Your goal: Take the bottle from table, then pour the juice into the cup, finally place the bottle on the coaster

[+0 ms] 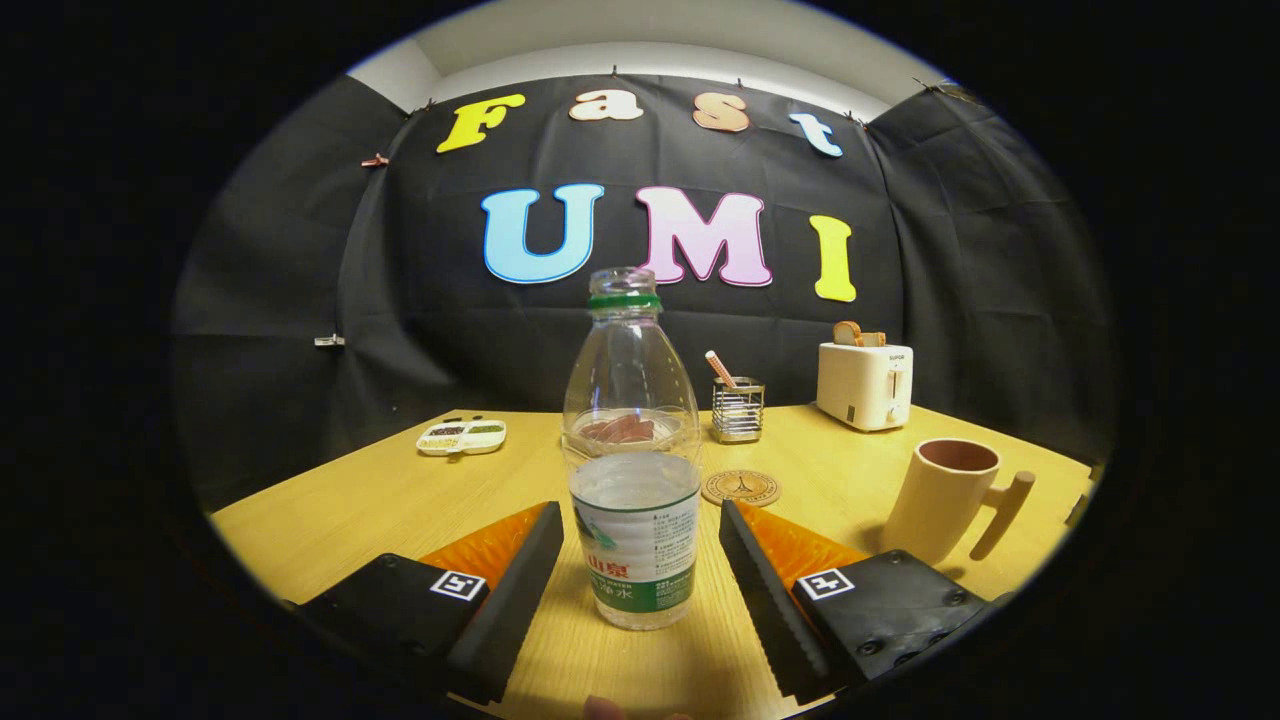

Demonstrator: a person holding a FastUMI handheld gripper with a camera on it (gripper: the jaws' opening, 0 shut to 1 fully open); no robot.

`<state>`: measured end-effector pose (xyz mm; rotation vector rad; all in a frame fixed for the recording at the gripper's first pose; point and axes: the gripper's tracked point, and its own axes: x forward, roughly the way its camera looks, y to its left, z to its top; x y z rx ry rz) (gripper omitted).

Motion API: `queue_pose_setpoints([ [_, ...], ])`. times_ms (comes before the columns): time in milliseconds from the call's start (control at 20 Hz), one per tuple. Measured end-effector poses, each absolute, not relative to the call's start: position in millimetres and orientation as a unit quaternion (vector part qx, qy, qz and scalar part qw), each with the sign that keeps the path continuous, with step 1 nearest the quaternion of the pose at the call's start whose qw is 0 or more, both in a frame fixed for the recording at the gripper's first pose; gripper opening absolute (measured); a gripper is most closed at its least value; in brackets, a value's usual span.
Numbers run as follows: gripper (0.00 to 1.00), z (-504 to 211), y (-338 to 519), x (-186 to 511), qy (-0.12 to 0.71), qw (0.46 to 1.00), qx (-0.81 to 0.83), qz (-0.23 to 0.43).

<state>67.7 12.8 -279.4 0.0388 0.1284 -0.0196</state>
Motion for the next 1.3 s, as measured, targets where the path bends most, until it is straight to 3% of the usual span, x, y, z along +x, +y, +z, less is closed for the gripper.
queue_pose_setpoints([
  [250, 0.97, -283, 18, 80, 0.062, 0.998, 0.023, 0.001],
  [350, 0.78, -283, 17, 85, 0.064, 0.998, 0.022, 0.0],
  [750, 0.75, -250, -2, 82, 0.063, 0.996, 0.062, -0.008],
  [1300, 0.74, -234, -41, 69, 0.117, 0.949, 0.292, -0.018],
])
